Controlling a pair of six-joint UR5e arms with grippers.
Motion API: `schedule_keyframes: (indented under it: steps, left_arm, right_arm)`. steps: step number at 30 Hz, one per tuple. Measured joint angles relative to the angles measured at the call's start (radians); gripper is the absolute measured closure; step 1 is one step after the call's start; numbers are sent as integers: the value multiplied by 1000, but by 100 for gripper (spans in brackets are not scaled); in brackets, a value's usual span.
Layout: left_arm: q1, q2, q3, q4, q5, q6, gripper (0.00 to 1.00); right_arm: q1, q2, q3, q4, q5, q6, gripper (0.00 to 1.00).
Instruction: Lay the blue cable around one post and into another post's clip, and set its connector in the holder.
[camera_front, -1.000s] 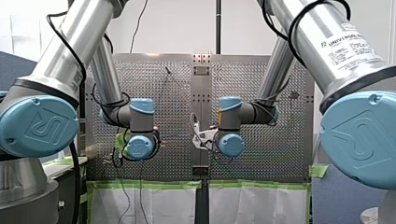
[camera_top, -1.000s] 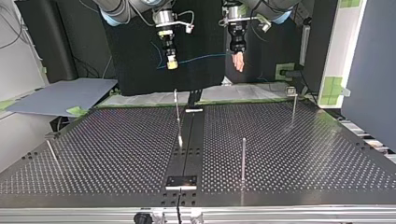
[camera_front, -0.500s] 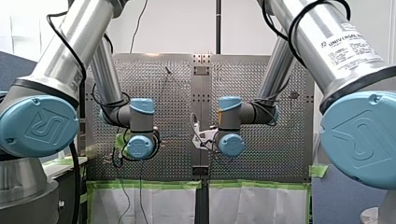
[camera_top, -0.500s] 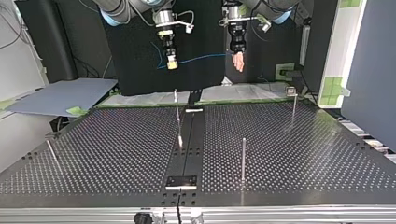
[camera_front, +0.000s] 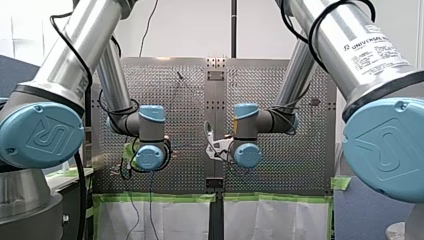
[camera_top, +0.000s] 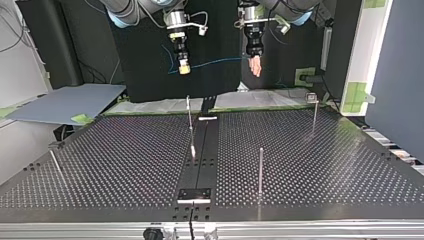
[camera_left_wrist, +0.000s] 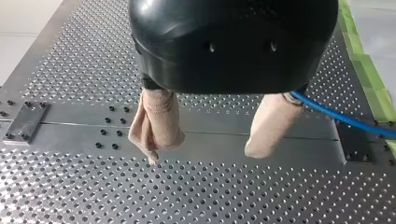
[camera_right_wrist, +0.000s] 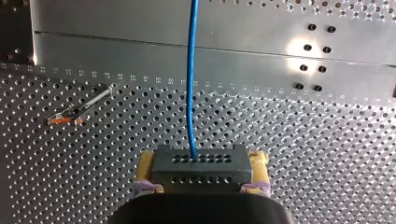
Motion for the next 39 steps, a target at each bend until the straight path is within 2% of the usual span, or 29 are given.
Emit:
schedule_keyframes:
  steps: [10, 26, 34, 39]
  left_arm:
    - [-1, 0, -1, 0, -2, 0, 0]
    - [-6, 2, 2, -4, -6, -5, 0]
    - [-79, 4, 8, -78, -77, -79, 0]
    - [-132, 5, 8, -120, -94, -113, 0]
  right_arm:
    - [13, 39, -2, 33, 0, 3, 100]
    - [14, 41, -2, 35, 0, 3, 100]
    - [14, 41, -2, 35, 0, 3, 100]
    - [14, 41, -2, 35, 0, 3, 100]
